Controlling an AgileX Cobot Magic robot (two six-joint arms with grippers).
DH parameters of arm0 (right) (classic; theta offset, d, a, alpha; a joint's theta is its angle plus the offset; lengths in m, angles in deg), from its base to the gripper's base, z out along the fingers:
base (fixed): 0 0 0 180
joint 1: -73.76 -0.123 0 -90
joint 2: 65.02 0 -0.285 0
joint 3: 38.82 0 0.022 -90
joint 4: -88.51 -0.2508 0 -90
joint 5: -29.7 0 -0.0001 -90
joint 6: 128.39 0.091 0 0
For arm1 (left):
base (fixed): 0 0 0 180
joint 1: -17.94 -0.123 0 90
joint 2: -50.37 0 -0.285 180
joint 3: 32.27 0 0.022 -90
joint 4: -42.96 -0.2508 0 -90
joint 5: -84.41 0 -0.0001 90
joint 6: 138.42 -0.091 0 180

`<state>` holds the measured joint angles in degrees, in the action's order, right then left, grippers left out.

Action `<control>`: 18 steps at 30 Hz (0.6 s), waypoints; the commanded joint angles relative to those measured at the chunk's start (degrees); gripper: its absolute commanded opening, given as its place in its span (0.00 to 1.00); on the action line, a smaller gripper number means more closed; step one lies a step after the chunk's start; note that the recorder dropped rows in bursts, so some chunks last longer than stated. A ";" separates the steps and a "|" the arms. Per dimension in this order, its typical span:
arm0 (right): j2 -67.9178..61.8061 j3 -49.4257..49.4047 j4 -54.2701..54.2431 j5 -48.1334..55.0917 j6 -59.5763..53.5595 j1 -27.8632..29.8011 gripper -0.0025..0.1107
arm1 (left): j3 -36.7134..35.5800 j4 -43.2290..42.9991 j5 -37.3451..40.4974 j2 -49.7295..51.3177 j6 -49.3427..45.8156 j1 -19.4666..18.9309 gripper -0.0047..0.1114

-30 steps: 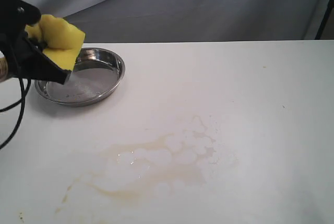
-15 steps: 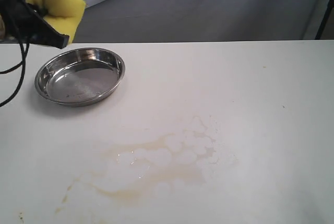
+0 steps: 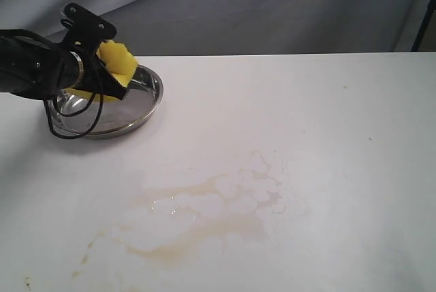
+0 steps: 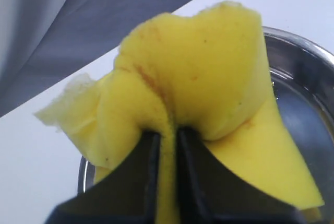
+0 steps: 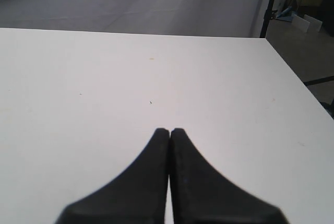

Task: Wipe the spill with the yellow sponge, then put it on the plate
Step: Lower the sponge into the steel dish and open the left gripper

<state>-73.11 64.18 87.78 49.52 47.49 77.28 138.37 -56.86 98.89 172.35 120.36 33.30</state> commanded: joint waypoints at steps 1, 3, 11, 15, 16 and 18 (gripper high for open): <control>0.30 -0.22 -0.01 -0.18 0.03 -0.10 0.02 | 0.76 -0.13 0.89 1.24 0.36 -0.05 0.11; 0.30 -0.22 -0.01 -0.18 0.03 -0.10 0.02 | 1.00 -0.13 0.89 1.53 0.36 -0.05 0.18; 0.30 -0.22 -0.01 -0.18 0.03 -0.10 0.02 | 4.21 -0.13 4.44 2.05 1.52 -0.05 0.89; 0.30 -0.22 -0.01 -0.18 0.03 -0.10 0.02 | 5.16 -0.13 8.77 1.76 3.56 -0.05 0.94; 0.30 -0.22 -0.01 -0.18 0.03 -0.10 0.02 | 5.16 -0.13 9.39 1.76 3.42 -0.05 0.94; 0.30 -0.22 -0.01 -0.18 0.03 -0.10 0.02 | 5.16 -0.13 11.86 1.53 3.42 -0.05 0.94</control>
<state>-73.11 64.18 87.78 49.52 47.49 77.28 143.20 -56.89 107.12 174.37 122.97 33.30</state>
